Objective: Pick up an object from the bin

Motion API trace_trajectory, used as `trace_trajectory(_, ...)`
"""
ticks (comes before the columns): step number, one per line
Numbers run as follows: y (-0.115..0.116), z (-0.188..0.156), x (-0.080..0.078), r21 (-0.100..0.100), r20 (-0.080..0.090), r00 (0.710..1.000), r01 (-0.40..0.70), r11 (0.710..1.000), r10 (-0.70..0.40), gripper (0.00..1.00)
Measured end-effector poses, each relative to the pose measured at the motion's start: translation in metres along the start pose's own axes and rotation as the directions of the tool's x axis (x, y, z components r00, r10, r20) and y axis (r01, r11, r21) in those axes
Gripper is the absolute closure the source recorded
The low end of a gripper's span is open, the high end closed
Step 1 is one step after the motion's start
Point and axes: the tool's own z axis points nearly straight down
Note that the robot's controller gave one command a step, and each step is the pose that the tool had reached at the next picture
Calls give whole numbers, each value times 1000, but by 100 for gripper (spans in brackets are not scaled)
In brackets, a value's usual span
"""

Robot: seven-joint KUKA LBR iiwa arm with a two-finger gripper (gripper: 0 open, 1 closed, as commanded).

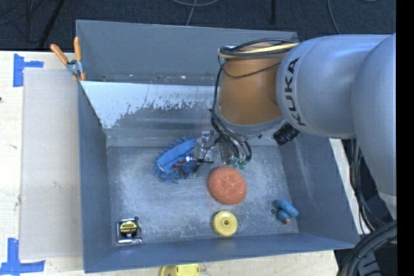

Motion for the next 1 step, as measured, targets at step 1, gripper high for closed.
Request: trace_trajectory(1,-1,-16,-13,1,0,1000,7,1000,-7,100)
